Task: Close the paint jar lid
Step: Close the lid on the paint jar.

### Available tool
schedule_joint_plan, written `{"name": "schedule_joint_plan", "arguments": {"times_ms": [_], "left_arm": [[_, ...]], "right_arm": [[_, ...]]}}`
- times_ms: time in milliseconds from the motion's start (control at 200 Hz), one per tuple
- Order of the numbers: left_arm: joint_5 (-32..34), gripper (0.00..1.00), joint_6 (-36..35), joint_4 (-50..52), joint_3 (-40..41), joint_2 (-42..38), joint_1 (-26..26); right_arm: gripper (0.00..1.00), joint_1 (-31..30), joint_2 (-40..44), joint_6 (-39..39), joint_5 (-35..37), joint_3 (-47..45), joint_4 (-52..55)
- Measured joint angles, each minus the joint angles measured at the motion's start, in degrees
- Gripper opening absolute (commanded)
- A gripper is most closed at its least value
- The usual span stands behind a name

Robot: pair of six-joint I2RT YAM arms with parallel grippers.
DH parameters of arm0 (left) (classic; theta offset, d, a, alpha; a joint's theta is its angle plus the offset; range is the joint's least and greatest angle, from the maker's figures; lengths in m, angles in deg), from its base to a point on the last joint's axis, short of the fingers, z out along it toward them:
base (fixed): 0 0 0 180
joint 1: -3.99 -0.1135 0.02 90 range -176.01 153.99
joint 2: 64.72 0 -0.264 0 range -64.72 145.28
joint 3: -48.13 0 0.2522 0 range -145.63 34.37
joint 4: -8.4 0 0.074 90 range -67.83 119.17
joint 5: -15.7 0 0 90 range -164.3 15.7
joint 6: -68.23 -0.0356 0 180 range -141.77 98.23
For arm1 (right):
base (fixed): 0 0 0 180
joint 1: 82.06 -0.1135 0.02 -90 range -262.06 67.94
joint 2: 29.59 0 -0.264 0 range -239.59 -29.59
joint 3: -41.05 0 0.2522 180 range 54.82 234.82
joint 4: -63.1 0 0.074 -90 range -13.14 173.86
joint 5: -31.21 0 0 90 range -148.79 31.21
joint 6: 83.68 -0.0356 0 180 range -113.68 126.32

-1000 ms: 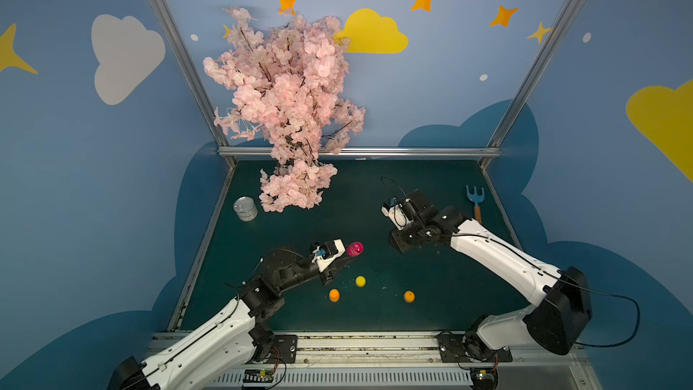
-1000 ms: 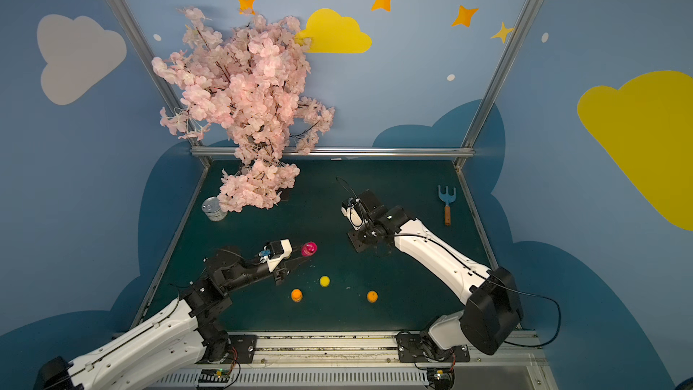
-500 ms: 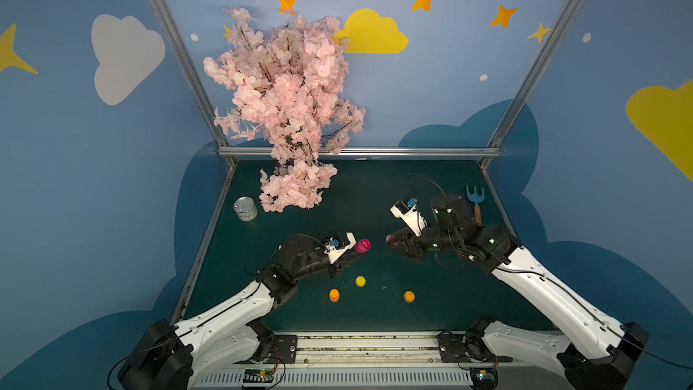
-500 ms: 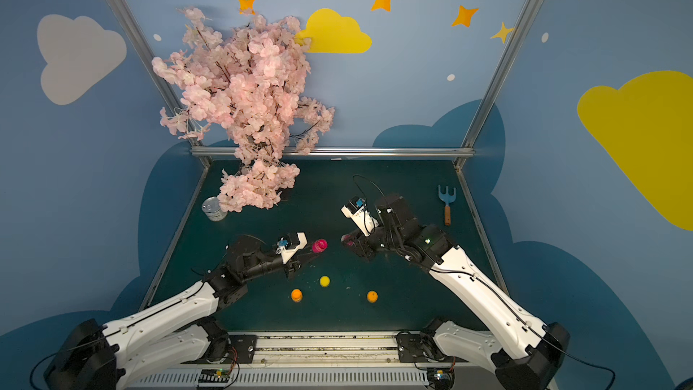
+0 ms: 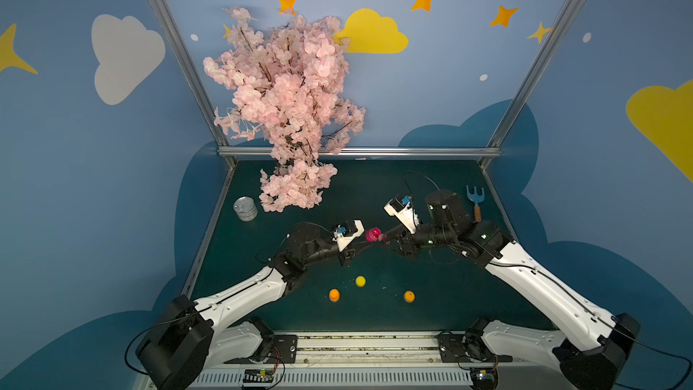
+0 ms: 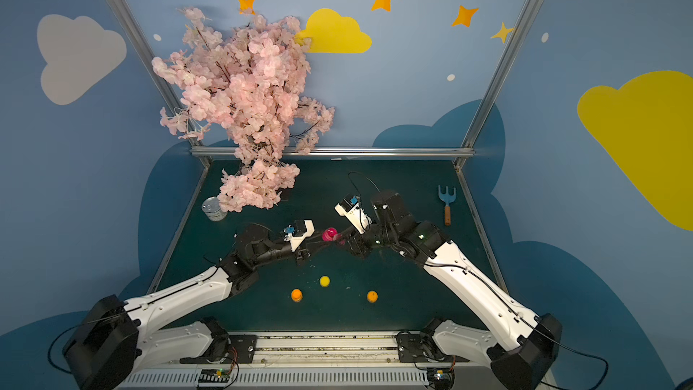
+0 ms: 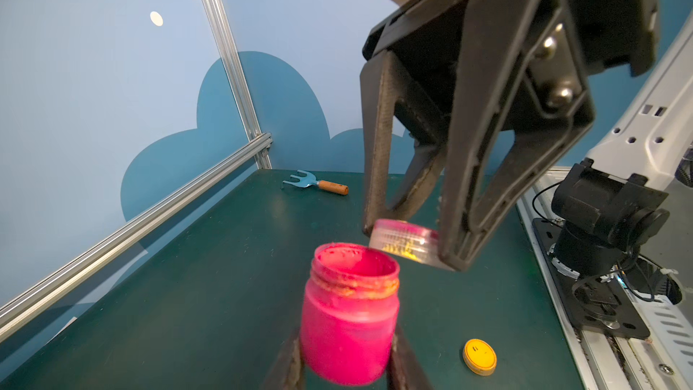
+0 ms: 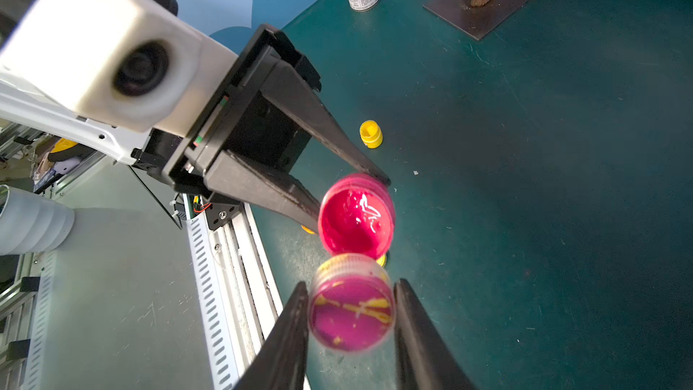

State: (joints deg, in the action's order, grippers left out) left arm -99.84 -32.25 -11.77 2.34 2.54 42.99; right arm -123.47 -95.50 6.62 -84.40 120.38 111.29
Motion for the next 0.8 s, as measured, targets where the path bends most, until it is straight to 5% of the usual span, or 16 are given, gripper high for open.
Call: {"name": "schedule_joint_plan", "arguments": {"times_ms": [801], "left_arm": [[-2.5,0.23,-0.2,2.6,-2.0,1.4,-0.4]], "right_arm": [[0.34,-0.2,-3.3,1.1,-0.1,2.0,-2.6]]}}
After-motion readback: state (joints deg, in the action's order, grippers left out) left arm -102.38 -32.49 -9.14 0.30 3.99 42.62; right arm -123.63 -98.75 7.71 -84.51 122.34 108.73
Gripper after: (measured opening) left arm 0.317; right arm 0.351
